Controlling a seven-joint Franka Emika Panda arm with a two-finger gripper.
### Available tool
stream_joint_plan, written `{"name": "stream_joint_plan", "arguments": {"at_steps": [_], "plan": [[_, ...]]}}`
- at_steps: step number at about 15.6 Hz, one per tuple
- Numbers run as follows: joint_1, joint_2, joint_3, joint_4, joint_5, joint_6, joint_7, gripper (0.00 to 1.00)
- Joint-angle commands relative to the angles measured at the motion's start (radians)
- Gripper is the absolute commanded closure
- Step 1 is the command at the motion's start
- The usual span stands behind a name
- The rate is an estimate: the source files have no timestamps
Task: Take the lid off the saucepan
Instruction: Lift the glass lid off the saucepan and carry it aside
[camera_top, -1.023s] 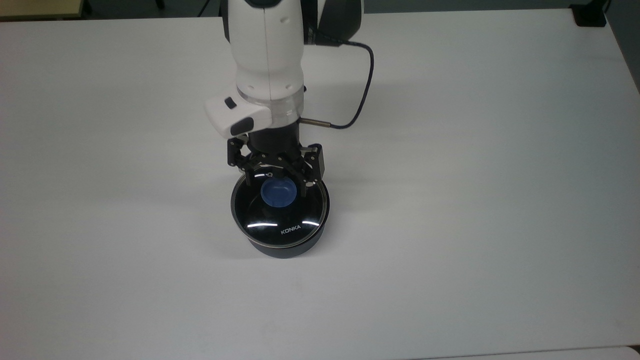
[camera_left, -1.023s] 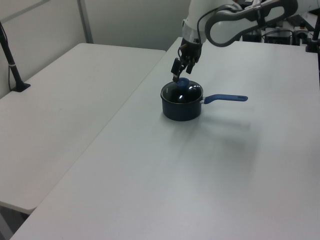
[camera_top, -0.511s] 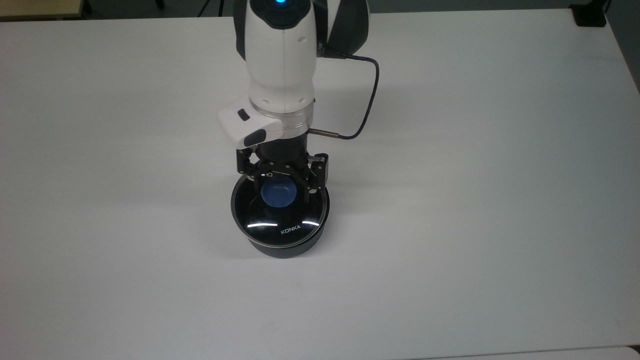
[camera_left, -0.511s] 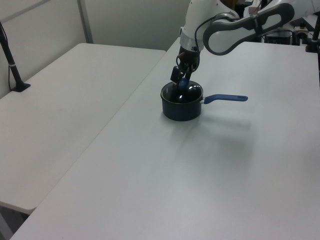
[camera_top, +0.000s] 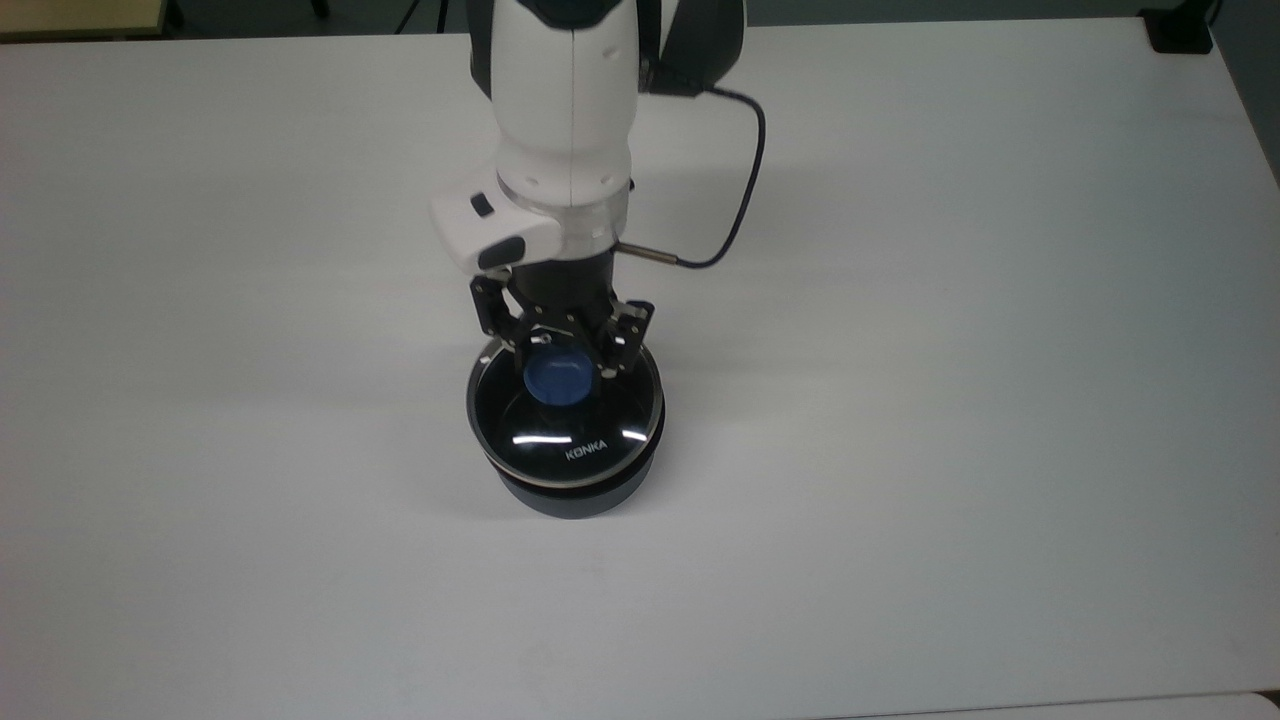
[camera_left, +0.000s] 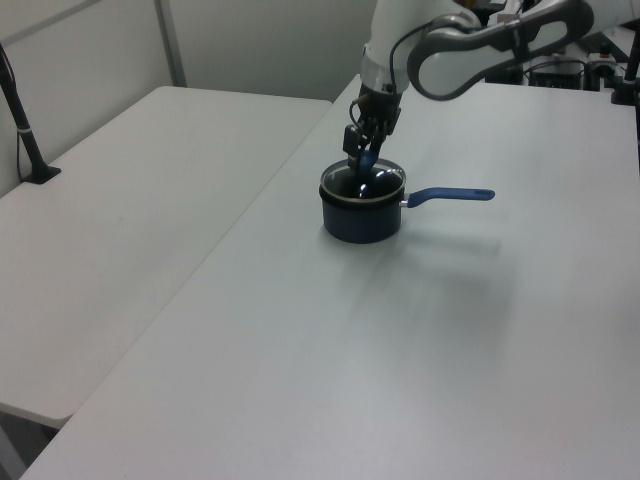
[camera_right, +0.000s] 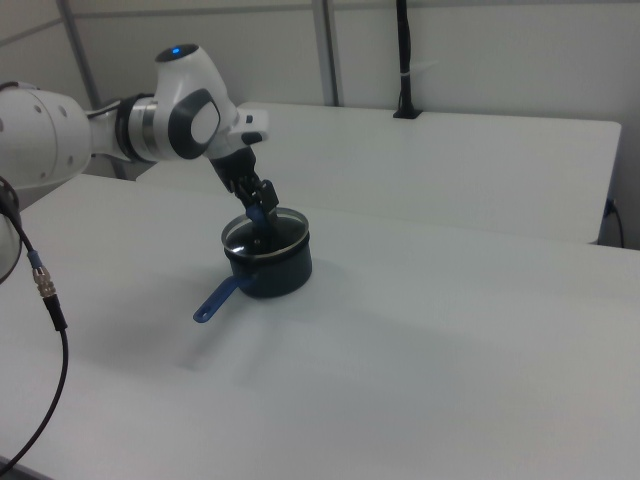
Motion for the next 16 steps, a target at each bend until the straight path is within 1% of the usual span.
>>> {"name": "stream_joint_plan", "arguments": {"at_steps": [1, 3, 4, 6, 7, 9, 11, 14, 16], "plan": [[-0.044, -0.124, -0.002, -0.032, 0.004, -0.146, -0.065, 0.63], [-0.092, -0.200, -0.002, -0.087, 0.004, -0.255, -0.195, 0.63], [-0.124, -0.241, -0.002, -0.125, 0.004, -0.307, -0.289, 0.63], [-0.199, -0.334, -0.004, -0.239, 0.005, -0.337, -0.518, 0.63], [-0.241, -0.385, -0.004, -0.314, 0.007, -0.329, -0.600, 0.63], [-0.297, -0.451, -0.013, -0.441, 0.014, -0.259, -0.696, 0.63], [-0.331, -0.485, -0.015, -0.580, 0.016, -0.143, -0.725, 0.63], [-0.342, -0.478, -0.015, -0.749, 0.016, 0.124, -0.718, 0.62], [-0.338, -0.465, -0.015, -0.806, 0.016, 0.218, -0.710, 0.62]]}}
